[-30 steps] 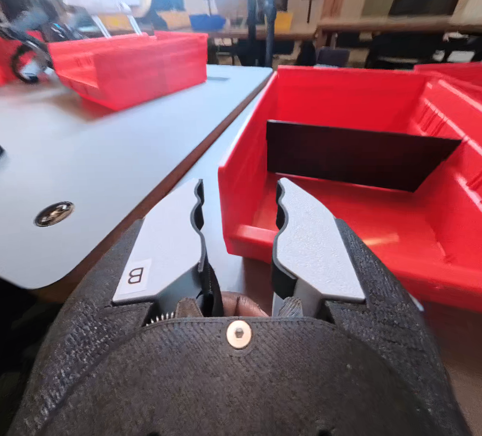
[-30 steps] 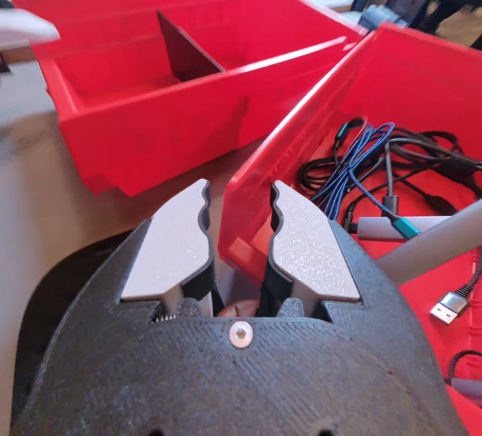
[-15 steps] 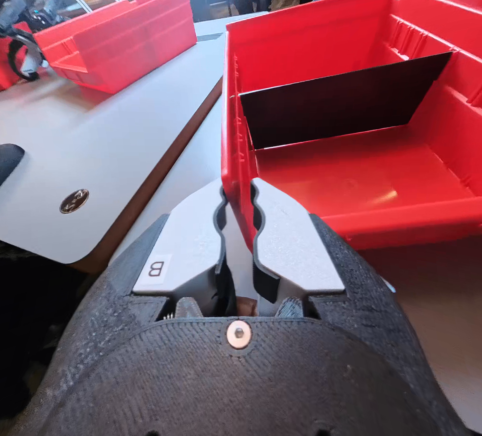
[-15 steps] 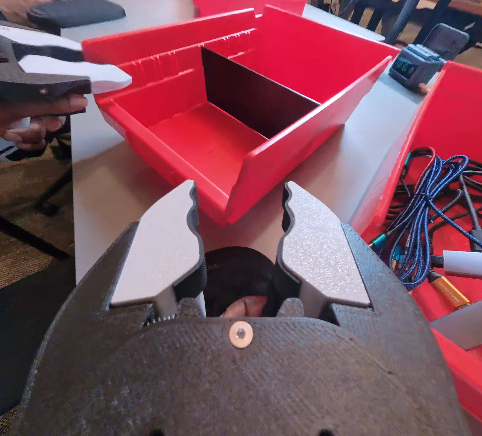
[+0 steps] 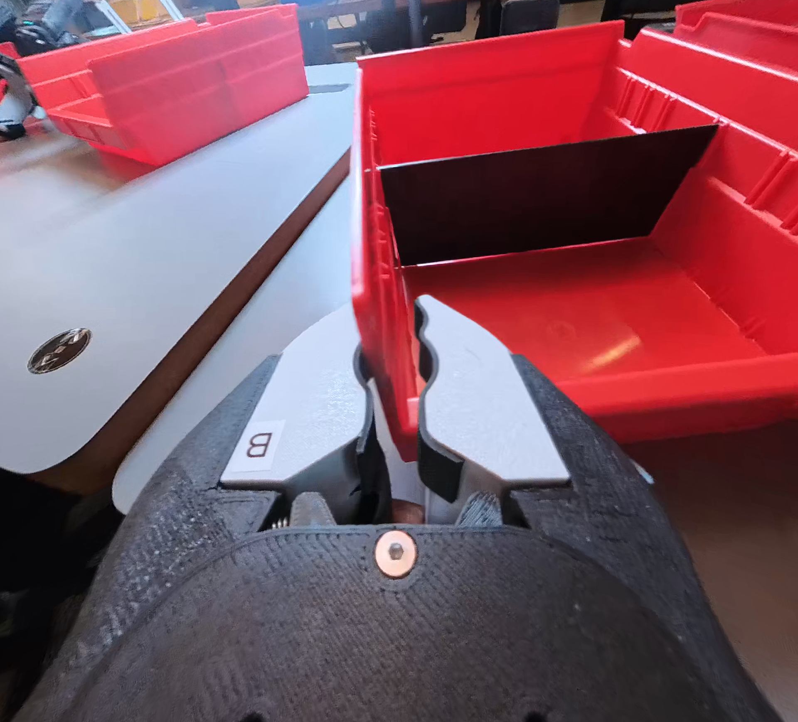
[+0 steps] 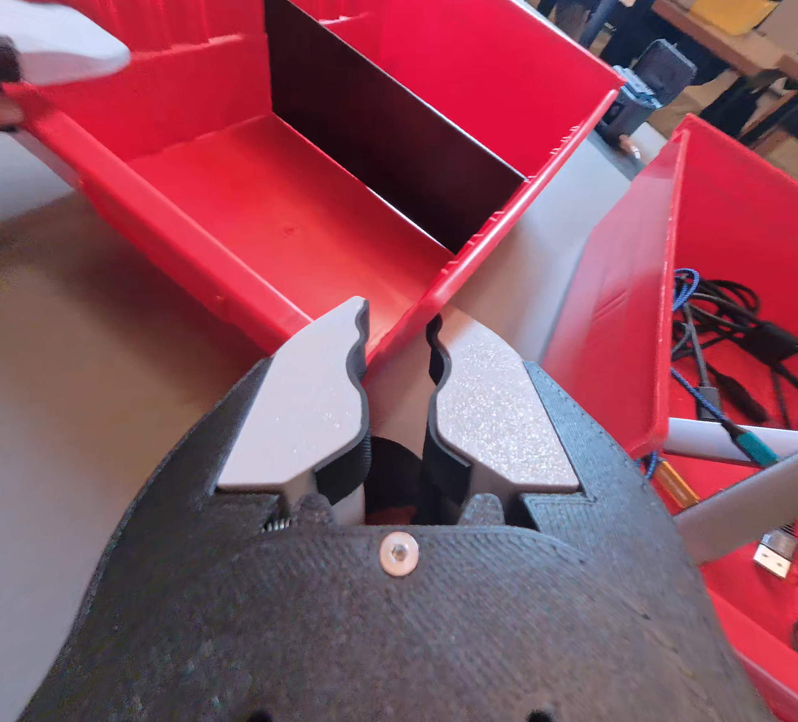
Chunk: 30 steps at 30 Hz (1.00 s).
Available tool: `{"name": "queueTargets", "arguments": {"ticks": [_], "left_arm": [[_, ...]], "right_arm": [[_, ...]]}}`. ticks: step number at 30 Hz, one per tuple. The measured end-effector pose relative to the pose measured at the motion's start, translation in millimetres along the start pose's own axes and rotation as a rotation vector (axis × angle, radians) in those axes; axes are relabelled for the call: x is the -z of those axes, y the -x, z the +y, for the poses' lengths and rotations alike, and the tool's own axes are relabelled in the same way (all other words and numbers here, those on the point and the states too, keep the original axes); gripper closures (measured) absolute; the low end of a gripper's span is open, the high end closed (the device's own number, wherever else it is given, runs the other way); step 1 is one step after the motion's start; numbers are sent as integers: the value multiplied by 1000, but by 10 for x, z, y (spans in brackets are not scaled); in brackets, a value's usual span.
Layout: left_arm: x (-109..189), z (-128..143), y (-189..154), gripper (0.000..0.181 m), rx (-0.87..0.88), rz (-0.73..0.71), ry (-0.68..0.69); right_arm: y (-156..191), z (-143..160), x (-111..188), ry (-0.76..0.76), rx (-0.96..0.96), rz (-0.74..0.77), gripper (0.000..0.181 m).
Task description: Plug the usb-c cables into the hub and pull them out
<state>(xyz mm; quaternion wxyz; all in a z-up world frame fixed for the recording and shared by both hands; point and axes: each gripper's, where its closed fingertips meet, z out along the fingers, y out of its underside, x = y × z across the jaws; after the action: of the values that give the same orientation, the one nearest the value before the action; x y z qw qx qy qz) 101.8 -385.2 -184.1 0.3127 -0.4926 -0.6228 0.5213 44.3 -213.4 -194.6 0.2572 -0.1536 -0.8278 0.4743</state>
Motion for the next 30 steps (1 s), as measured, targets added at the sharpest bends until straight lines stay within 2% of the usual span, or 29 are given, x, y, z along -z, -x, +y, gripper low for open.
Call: {"name": "queueTargets", "arguments": {"ticks": [1,4,8,12,16,19,24,27,30], "left_arm": [[24,-15,24,174,3,-15,-16],[163,-147,-1,177,3,-26,-101],[497,-557,-35,176,-67,-101,-269],[882,-1139,-323,175,-70,-77,-511],[1072,-1622,-989,173,-33,58,-677],[1006,-1867,-1745,173,14,220,-702],[857,-2086,-3301,172,46,527,-666],[810,-2028,-4199,171,-40,654,-608],[748,-1813,-4941,170,-85,748,-513]], "right_arm": [[-15,0,1,-1,13,16,158],[-98,-90,58,-66,27,55,163],[-243,-423,346,-269,67,132,166],[-575,-734,916,-449,85,247,168],[-1151,-747,1655,-519,124,434,170],[-1688,-512,2259,-500,132,614,170],[-2577,248,3185,-331,82,883,171],[-2983,853,3591,-232,-1,976,172],[-3294,1436,3841,-166,-95,1014,173]]}}
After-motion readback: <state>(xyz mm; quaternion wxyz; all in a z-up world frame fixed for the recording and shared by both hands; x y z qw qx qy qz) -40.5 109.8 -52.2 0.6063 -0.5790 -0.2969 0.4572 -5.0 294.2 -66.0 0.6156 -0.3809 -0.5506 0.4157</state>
